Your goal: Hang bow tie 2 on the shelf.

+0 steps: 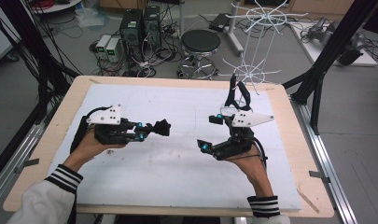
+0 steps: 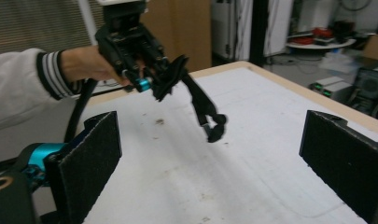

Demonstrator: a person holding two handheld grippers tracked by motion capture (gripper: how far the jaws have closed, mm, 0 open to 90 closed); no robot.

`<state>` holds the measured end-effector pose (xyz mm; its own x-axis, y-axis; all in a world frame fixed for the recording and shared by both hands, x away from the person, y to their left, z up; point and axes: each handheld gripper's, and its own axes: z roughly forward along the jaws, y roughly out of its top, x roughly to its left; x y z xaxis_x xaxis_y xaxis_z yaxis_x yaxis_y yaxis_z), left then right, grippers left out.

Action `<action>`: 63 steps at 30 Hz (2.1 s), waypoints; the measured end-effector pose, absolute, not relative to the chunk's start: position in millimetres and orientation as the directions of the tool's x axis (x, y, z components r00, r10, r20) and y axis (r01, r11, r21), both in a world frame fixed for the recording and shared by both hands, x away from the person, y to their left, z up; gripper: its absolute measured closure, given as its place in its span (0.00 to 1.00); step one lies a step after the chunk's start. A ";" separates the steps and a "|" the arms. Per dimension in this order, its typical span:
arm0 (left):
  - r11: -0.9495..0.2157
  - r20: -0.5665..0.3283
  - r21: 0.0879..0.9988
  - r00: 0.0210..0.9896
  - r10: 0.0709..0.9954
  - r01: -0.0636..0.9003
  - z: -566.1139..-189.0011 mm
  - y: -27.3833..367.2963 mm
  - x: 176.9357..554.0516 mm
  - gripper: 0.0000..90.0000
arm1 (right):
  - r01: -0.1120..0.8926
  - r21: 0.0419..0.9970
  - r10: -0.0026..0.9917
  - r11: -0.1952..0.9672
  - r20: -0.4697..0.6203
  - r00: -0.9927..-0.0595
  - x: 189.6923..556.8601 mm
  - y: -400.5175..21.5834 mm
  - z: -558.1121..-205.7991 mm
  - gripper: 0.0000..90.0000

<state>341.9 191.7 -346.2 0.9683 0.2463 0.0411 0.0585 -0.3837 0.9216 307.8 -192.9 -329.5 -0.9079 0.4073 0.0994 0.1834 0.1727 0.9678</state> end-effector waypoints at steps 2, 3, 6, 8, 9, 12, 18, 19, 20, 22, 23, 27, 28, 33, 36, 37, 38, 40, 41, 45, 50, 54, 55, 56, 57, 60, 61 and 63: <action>-0.382 0.043 0.923 0.970 0.239 0.053 -346.0 188.3 341.4 0.88 | 0.176 0.966 0.392 0.188 0.091 -0.916 308.0 -189.0 -329.5 0.06; -0.376 0.037 0.925 0.971 0.236 0.056 -346.2 186.4 340.9 0.88 | 0.168 0.966 0.382 0.196 0.082 -0.921 308.1 -187.3 -329.1 0.06; -0.378 0.041 0.924 0.972 0.230 0.050 -346.6 181.9 340.9 0.88 | 0.145 0.966 0.357 0.215 0.061 -0.932 309.0 -181.3 -326.9 0.06; -0.375 0.041 0.926 0.973 0.228 0.049 -346.9 178.8 340.5 0.88 | 0.142 0.964 0.342 0.225 0.059 -0.938 310.1 -177.5 -325.2 0.07; -0.373 0.043 0.927 0.973 0.226 0.046 -347.0 177.5 340.3 0.88 | 0.141 0.963 0.330 0.229 0.060 -0.942 310.9 -175.9 -324.5 0.07; -0.368 0.039 0.929 0.974 0.222 0.046 -347.5 173.6 339.5 0.88 | 0.130 0.961 0.308 0.245 0.050 -0.950 313.9 -169.4 -322.9 0.07; -0.361 0.040 0.932 0.977 0.208 0.039 -348.0 166.7 339.0 0.88 | 0.136 0.955 0.296 0.266 0.053 -0.954 320.2 -159.8 -320.3 0.07; -0.360 0.039 0.932 0.978 0.207 0.039 -348.0 165.6 338.9 0.88 | 0.142 0.953 0.294 0.269 0.059 -0.954 320.8 -157.8 -319.8 0.08; -0.355 0.036 0.934 0.978 0.206 0.040 -348.2 164.3 338.8 0.88 | 0.143 0.952 0.287 0.269 0.062 -0.956 321.4 -155.9 -319.5 0.09; -0.357 0.043 0.933 0.978 0.202 0.033 -348.4 162.4 338.9 0.88 | 0.147 0.948 0.275 0.282 0.067 -0.959 323.0 -152.2 -318.8 0.15; -0.353 0.040 0.935 0.979 0.200 0.033 -348.6 161.1 338.7 0.88 | 0.146 0.946 0.270 0.290 0.066 -0.960 323.3 -151.0 -318.4 0.17; -0.354 0.043 0.935 0.980 0.193 0.028 -349.0 157.0 338.0 0.88 | 0.163 0.938 0.254 0.307 0.084 -0.964 325.4 -145.5 -318.3 0.23; -0.355 0.045 0.935 0.981 0.190 0.026 -348.9 156.3 338.1 0.88 | 0.166 0.937 0.253 0.307 0.088 -0.963 325.8 -144.0 -318.7 0.23; -0.349 0.038 0.937 0.982 0.185 0.029 -349.4 153.3 337.8 0.88 | 0.159 0.934 0.257 0.319 0.076 -0.963 326.9 -141.3 -318.9 0.34; -0.352 0.044 0.936 0.983 0.181 0.023 -349.5 153.0 338.6 0.88 | 0.154 0.936 0.247 0.316 0.076 -0.966 327.7 -140.9 -318.3 0.39; -0.352 0.046 0.936 0.982 0.183 0.022 -349.7 152.9 338.8 0.88 | 0.149 0.935 0.244 0.321 0.071 -0.967 327.7 -140.4 -318.3 0.40; -0.351 0.045 0.936 0.982 0.185 0.023 -349.8 152.8 338.8 0.88 | 0.148 0.936 0.245 0.321 0.069 -0.967 327.7 -140.0 -318.3 0.41; -0.349 0.045 0.937 0.982 0.185 0.023 -349.7 152.8 338.9 0.88 | 0.152 0.934 0.240 0.324 0.074 -0.968 327.6 -139.3 -318.5 0.46; -0.348 0.043 0.937 0.982 0.183 0.024 -349.8 152.7 338.9 0.88 | 0.147 0.933 0.243 0.330 0.066 -0.968 327.5 -138.9 -318.5 0.47; -0.351 0.046 0.936 0.983 0.179 0.020 -349.5 152.7 338.7 0.88 | 0.144 0.930 0.262 0.338 0.054 -0.964 328.0 -137.6 -319.5 0.55; -0.346 0.045 0.938 0.982 0.184 0.022 -349.7 152.7 339.1 0.88 | 0.118 0.928 0.250 0.354 0.027 -0.968 326.9 -136.3 -319.1 0.78; -0.345 0.044 0.938 0.982 0.184 0.022 -349.8 152.9 339.1 0.88 | 0.112 0.925 0.247 0.363 0.021 -0.969 327.4 -135.9 -319.1 0.91; -0.346 0.046 0.938 0.982 0.182 0.020 -349.5 153.4 339.3 0.88 | 0.117 0.925 0.244 0.360 0.028 -0.969 327.4 -135.7 -319.1 0.93; -0.344 0.045 0.939 0.982 0.183 0.021 -349.5 153.6 339.2 0.88 | 0.117 0.926 0.245 0.360 0.028 -0.969 327.3 -135.6 -318.9 0.93; -0.345 0.046 0.938 0.982 0.183 0.021 -349.5 153.8 339.2 0.88 | 0.115 0.926 0.243 0.359 0.026 -0.970 327.1 -135.2 -318.9 0.94; -0.354 0.055 0.935 0.982 0.180 0.013 -349.3 154.4 339.3 0.86 | 0.109 0.925 0.238 0.364 0.020 -0.971 326.5 -134.7 -318.7 0.95; -0.351 0.051 0.936 0.983 0.177 0.014 -349.6 154.4 339.5 0.85 | 0.107 0.925 0.238 0.365 0.018 -0.971 326.5 -134.5 -318.7 0.95; -0.345 0.049 0.938 0.980 0.193 0.021 -350.1 154.3 339.8 0.79 | 0.110 0.925 0.237 0.365 0.022 -0.971 326.0 -134.7 -318.4 0.95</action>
<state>339.8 154.3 -350.1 0.9799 0.1934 0.0493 0.0208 -0.3451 0.9383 326.0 -134.7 -318.4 -0.9713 0.2371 0.0216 0.1096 0.3648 0.9246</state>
